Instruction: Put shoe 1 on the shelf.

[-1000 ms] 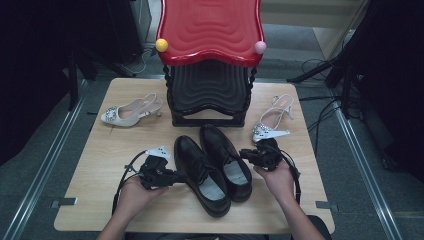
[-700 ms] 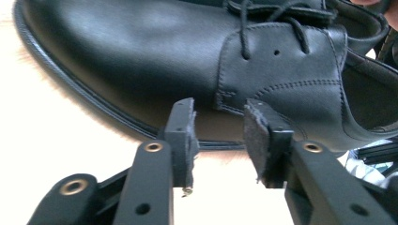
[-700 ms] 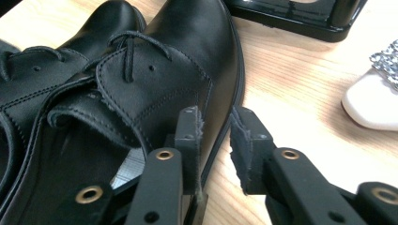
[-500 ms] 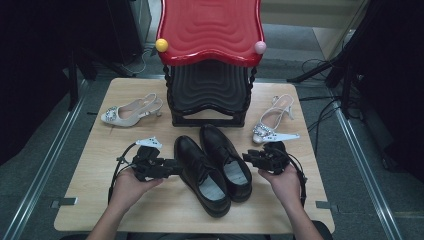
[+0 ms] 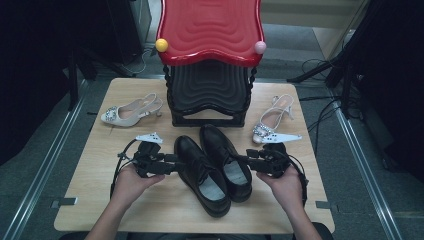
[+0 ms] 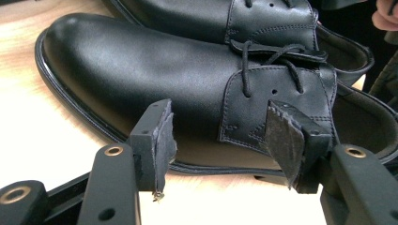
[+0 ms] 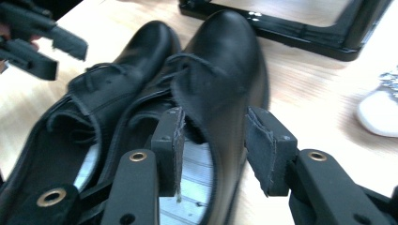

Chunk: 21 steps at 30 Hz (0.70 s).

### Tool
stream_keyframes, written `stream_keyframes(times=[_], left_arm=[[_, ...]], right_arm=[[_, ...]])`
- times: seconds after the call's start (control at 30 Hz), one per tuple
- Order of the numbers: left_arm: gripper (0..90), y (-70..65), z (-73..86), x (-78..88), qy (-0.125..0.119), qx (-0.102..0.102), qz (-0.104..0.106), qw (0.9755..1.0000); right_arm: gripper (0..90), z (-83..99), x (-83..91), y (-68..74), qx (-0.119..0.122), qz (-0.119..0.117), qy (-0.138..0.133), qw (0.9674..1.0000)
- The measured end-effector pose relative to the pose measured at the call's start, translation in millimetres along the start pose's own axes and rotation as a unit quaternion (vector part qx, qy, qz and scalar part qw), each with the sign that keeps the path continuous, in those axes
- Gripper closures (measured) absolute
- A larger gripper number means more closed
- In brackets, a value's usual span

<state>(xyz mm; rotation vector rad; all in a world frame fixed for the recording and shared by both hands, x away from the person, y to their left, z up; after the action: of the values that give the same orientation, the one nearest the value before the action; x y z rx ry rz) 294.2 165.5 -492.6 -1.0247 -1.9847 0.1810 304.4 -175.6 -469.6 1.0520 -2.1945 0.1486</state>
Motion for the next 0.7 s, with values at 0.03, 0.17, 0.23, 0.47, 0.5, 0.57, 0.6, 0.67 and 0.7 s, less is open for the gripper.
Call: stream_keyframes(times=[0.03, 0.17, 0.23, 0.47, 0.5, 0.57, 0.6, 0.67, 0.7], left_arm=[[41.9, -0.4, -0.8, 0.6, 0.0, -0.002, -0.002, 1.0], [41.6, -1.7, -4.4, 3.6, -0.001, -0.009, -0.015, 0.9998], [41.5, -1.8, -6.2, 5.4, -0.001, -0.012, -0.016, 0.9998], [40.6, -4.9, -11.5, 7.9, -0.001, -0.02, -0.015, 0.9997], [40.5, -5.1, -12.2, 8.1, 0.001, -0.021, -0.014, 0.9997], [40.5, -5.9, -13.7, 8.2, 0.002, -0.024, -0.015, 0.9996], [40.5, -6.3, -14.5, 8.2, 0.002, -0.026, -0.017, 0.9995], [40.5, -7.2, -16.0, 7.7, 0.003, -0.031, -0.021, 0.9993], [40.5, -7.9, -16.5, 6.7, 0.003, -0.033, -0.023, 0.9992]], right_arm=[[59.0, -0.3, -0.3, 5.4, 0.0, -0.005, 0.004, 1.0], [59.1, -0.9, -1.2, 14.4, 0.007, -0.016, 0.003, 0.9998], [59.1, -1.0, -1.5, 16.4, 0.01, -0.017, 0.004, 0.9998], [59.2, 0.4, -4.7, 33.9, 0.016, -0.036, 0.012, 0.9991], [59.1, 0.9, -5.4, 35.9, 0.017, -0.038, 0.014, 0.999], [59.1, 1.8, -7.3, 40.1, 0.02, -0.041, 0.017, 0.9988], [59.1, 2.1, -8.0, 41.7, 0.02, -0.043, 0.02, 0.9987], [59.1, 3.0, -10.1, 45.6, 0.022, -0.046, 0.022, 0.9984], [59.1, 4.1, -12.3, 49.0, 0.025, -0.048, 0.026, 0.9982]])
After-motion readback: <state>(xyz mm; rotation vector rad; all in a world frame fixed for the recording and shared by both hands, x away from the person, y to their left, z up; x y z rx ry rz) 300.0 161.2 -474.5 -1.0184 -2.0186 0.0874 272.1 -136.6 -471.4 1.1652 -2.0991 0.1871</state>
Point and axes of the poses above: each handheld gripper's, and its own axes: x roughly backward along the jaws, z roughly out of its underside, y roughly to its left, the point moved 2 cm from there along -x, roughly forward along the jaws, and after that the axes turned 6 degrees about x, right-handed, at the moved point
